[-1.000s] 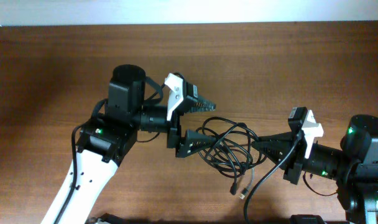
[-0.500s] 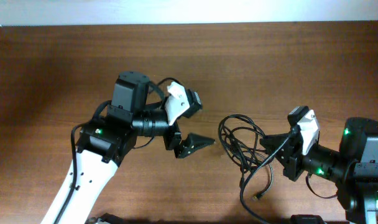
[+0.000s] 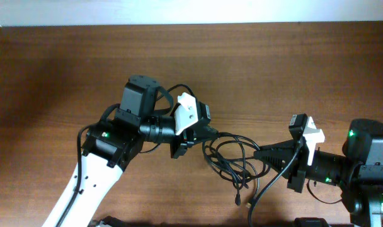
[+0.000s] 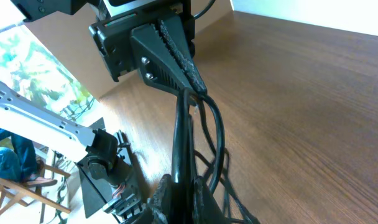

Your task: Untangle cables

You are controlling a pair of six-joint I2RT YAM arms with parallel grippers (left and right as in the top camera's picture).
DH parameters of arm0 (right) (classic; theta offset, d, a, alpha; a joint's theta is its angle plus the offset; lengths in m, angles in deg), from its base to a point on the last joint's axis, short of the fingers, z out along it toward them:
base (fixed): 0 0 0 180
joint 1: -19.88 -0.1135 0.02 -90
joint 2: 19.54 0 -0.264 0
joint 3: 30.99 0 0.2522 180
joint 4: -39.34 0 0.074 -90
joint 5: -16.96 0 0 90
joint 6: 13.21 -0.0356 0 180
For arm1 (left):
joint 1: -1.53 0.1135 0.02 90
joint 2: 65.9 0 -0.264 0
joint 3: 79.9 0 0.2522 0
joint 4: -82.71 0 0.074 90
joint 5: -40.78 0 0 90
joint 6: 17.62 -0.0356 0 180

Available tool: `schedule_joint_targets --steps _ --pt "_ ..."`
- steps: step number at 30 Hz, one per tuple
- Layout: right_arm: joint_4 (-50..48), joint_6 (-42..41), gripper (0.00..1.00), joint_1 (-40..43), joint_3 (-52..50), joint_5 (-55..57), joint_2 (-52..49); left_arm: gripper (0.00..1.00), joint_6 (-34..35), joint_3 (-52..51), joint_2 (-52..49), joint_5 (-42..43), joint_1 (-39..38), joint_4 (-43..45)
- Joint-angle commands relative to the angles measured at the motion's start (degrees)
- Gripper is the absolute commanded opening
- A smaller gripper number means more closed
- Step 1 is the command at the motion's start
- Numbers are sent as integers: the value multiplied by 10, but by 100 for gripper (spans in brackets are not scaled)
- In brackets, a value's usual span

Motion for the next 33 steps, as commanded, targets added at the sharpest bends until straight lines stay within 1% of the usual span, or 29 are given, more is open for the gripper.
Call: schedule_joint_targets --steps 1,3,4,5,9,10,11,13,14,15,16,17,19,22,23,24,25,26,27,29,30,33 --pt "-7 6 4 0 -2 -29 2 0 -3 3 -7 9 -2 -1" --pt "-11 6 4 0 -2 -28 2 0 -2 3 -7 -28 -2 -5" --pt "-13 6 4 1 -2 -28 2 0 30 3 -7 -83 -2 -9" --pt "-13 6 4 1 -2 -26 2 0 93 3 -7 -151 -2 -5" --pt "-8 6 4 1 -2 -24 2 0 296 3 -7 -330 0 35" --pt "1 6 4 0 -2 -14 2 0 337 3 -7 -364 0 41" --pt "16 6 4 0 -2 9 2 0 411 3 -7 -390 0 57" --pt "46 6 4 0 -2 40 2 0 499 3 -7 -395 0 98" --pt "60 6 4 0 -2 59 2 0 518 3 -7 -374 0 129" --pt "70 6 4 0 -2 71 2 0 518 3 -7 -338 0 155" --pt "76 6 4 0 -2 78 2 0 519 3 -7 -278 0 201" --pt "78 6 4 0 -2 80 2 0 519 3 -7 -236 0 239" --pt "77 6 4 0 -2 79 2 0 556 3 -7 -155 -1 311" --pt "77 6 5 0 -2 77 1 0 559 3 -7 -54 -1 360" --pt "77 6 23 0 -2 78 1 0 559 3 -7 -44 -1 360" --pt "65 6 63 0 -2 78 1 0 552 3 -7 -43 -1 355" --pt "53 5 77 1 -2 78 1 0 540 3 -7 -43 -1 344" --pt "24 -16 84 1 -2 84 1 0 535 3 -7 -38 -1 328" --pt "-7 -38 85 1 -2 84 1 0 511 3 -7 -3 -1 328" --pt "-33 -38 86 1 -2 106 -2 0 507 3 -7 40 -1 328" --pt "-32 -38 85 0 -2 135 -11 0 507 3 -7 78 -1 340" --pt "-33 -37 85 1 -2 148 -52 0 507 3 -7 132 -25 383"
